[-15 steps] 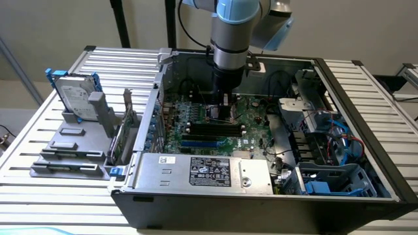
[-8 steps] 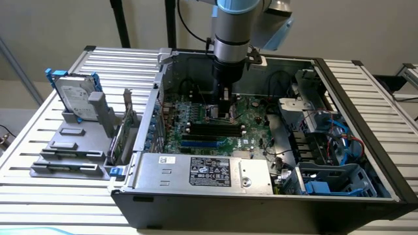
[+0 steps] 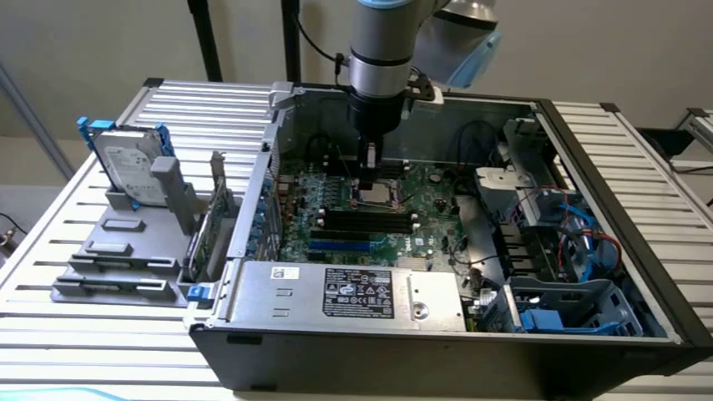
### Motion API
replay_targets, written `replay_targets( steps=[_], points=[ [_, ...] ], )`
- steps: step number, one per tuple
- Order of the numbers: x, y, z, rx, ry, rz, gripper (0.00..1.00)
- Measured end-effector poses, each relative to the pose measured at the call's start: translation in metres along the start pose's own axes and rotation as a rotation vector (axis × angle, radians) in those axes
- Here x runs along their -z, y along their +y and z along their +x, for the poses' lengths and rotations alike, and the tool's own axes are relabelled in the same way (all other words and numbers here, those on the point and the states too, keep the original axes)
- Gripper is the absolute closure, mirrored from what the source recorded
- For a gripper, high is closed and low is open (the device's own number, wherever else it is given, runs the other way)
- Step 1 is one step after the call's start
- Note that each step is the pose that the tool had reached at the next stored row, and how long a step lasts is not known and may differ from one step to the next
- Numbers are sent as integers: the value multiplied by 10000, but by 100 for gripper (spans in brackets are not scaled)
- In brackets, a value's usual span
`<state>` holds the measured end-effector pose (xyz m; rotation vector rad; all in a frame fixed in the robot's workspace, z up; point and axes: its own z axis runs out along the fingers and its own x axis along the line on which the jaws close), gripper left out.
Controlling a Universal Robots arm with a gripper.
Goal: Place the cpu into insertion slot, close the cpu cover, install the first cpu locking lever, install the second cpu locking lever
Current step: 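Place the cpu into insertion slot, then close the cpu cover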
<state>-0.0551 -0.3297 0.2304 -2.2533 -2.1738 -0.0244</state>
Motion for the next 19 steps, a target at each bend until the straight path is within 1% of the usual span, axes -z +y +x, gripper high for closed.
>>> replay_targets(
  steps=[1,2,4,5,6,7,19],
  points=[
    [5,-44,-14,0,1,-1,71],
    [10,-91,-29,0,0,0,71],
    [21,-178,-57,0,3,0,82],
    [26,-223,-69,-1,9,0,82],
    [29,-258,-74,1,14,1,88],
    [31,-273,-75,0,21,0,89],
    [36,-273,-75,0,21,1,89]
  ],
)
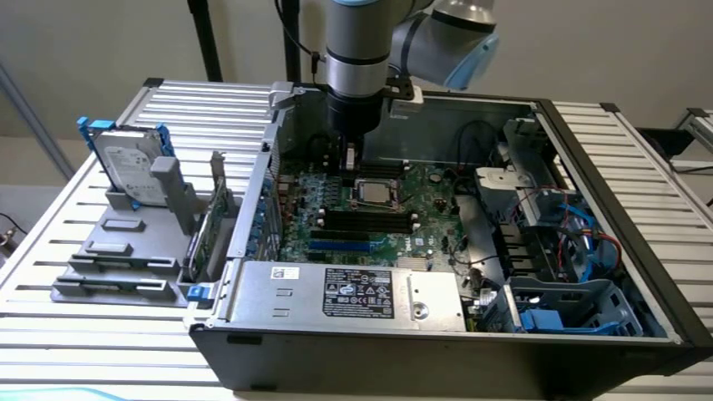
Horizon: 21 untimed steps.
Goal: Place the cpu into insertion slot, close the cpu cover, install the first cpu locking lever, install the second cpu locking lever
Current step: 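Close the cpu cover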
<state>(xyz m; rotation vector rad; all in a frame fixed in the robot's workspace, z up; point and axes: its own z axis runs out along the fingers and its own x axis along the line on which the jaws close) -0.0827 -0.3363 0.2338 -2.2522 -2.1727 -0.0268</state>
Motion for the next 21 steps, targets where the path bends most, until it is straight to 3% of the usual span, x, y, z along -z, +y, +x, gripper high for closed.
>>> replay_targets(
  steps=[9,13,21],
  points=[
    [4,25,1,-2,-3,4,89],
    [20,207,8,-1,-3,60,89],
    [173,573,24,-4,-7,191,89]
  ],
)
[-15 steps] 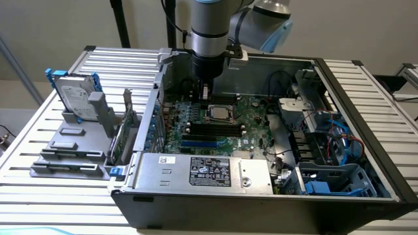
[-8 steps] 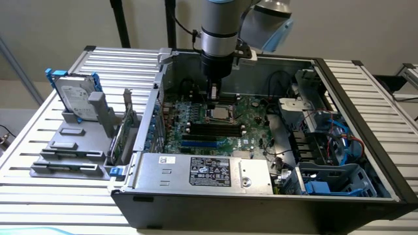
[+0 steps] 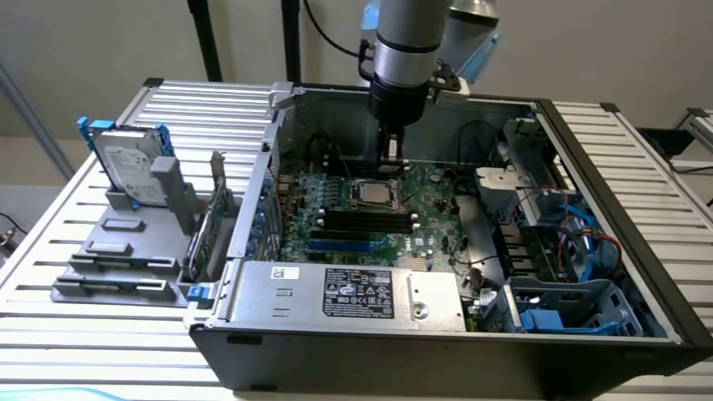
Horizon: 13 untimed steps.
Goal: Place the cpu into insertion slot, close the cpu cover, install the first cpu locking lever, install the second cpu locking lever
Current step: 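Close the cpu cover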
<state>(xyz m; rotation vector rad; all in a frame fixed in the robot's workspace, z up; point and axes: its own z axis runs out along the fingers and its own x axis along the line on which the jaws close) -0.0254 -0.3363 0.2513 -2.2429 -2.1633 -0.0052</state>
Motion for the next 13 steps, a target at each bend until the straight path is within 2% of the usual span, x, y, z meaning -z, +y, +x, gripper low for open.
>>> replay_targets(
  steps=[7,13],
  points=[
    [177,315,15,-1,3,54,89],
    [218,583,31,-1,26,65,89]
  ],
)
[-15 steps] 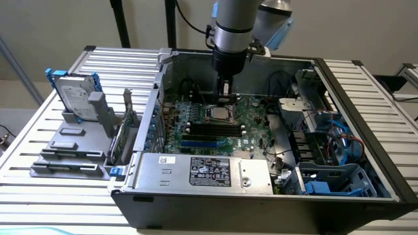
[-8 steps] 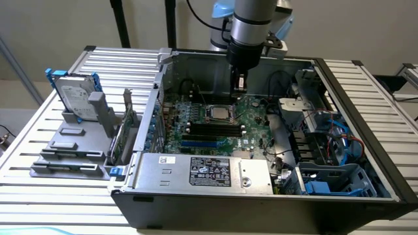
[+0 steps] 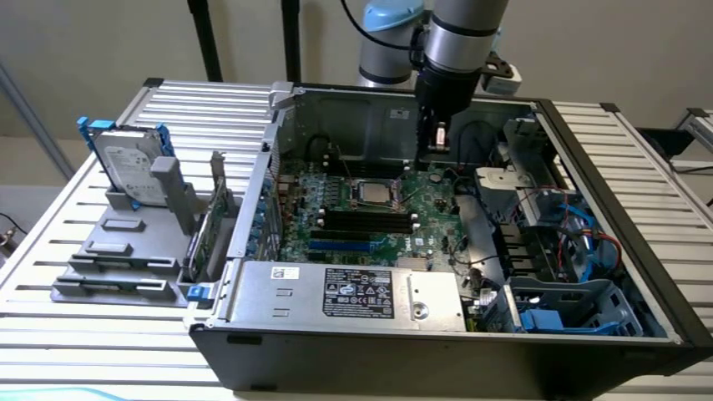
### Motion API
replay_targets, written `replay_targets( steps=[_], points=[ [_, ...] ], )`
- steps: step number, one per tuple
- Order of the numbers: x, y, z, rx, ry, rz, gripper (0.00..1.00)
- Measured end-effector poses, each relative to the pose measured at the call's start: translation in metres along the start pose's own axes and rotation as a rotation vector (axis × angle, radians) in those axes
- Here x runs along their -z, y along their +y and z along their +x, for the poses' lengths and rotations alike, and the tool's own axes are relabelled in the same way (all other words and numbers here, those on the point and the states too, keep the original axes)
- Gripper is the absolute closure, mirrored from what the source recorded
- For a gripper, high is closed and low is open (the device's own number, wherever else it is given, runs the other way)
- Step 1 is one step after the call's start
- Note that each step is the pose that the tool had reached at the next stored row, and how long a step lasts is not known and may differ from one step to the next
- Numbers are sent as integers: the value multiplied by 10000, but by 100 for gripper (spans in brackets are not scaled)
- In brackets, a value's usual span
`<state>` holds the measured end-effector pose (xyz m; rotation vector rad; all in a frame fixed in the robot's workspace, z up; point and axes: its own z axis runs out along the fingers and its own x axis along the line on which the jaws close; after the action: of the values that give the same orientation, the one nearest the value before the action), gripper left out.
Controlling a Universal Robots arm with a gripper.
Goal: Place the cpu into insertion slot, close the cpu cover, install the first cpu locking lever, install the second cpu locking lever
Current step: 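Close the cpu cover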
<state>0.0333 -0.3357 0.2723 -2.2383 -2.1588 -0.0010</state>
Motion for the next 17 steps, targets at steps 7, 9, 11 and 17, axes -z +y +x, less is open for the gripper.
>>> replay_targets(
  steps=[7,9,11,17],
  points=[
    [-7,257,57,1,16,2,89],
    [-42,279,75,0,15,2,89],
    [-78,288,86,0,15,2,89],
    [-188,291,87,12,14,2,89]
  ],
)
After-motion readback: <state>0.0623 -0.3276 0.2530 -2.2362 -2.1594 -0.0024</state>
